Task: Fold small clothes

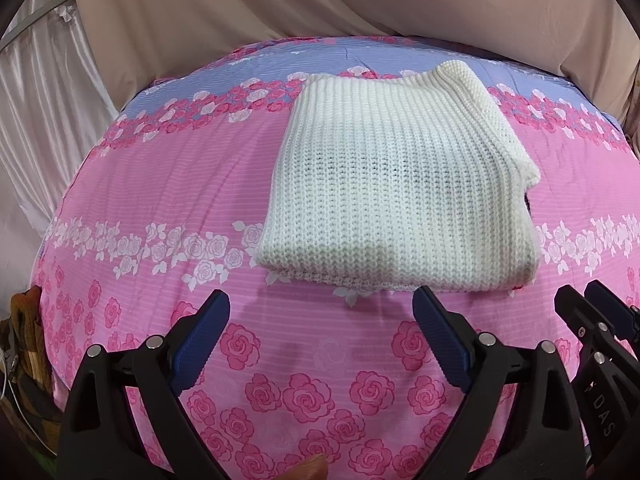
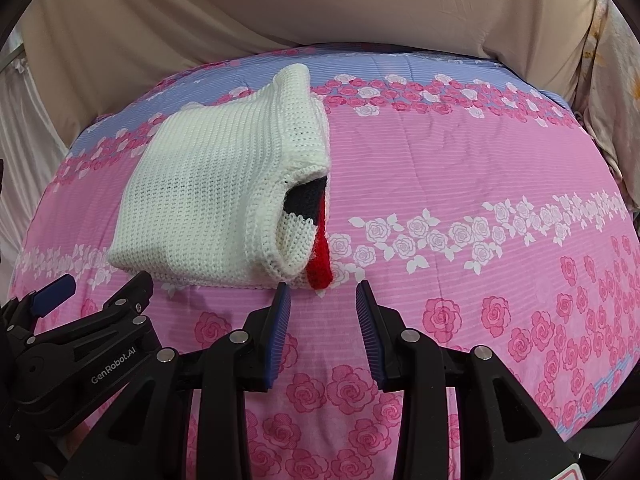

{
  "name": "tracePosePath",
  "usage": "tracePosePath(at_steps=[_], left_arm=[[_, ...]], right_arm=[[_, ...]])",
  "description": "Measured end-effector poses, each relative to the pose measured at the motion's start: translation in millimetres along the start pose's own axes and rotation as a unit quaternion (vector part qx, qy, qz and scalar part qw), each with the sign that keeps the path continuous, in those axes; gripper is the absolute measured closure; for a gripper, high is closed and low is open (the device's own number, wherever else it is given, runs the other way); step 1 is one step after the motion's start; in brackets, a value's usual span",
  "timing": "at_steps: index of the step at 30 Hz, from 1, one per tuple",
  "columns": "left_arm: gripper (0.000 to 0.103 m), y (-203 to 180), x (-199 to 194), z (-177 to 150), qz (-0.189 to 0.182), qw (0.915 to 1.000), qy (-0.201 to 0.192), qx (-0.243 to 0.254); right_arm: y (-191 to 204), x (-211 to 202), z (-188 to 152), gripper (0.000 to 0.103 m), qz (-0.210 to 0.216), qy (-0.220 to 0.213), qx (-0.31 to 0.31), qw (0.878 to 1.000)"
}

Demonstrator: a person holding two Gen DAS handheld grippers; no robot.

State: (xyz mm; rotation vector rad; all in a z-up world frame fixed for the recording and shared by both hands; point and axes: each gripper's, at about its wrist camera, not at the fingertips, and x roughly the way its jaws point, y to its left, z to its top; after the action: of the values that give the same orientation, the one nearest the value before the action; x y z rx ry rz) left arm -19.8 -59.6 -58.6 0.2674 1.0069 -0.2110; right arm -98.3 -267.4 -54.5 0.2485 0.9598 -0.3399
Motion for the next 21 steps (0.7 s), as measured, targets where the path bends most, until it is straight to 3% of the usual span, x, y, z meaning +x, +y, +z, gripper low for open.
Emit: tracePosePath(at_steps=[21], left_arm=[[0.012,1.7,-1.0,-0.2,-0.004,1.0000,-0.001,0.006]], right_arm=[[4.5,-2.2,-2.4,0.068,0.000,0.000,-0.001,1.000]])
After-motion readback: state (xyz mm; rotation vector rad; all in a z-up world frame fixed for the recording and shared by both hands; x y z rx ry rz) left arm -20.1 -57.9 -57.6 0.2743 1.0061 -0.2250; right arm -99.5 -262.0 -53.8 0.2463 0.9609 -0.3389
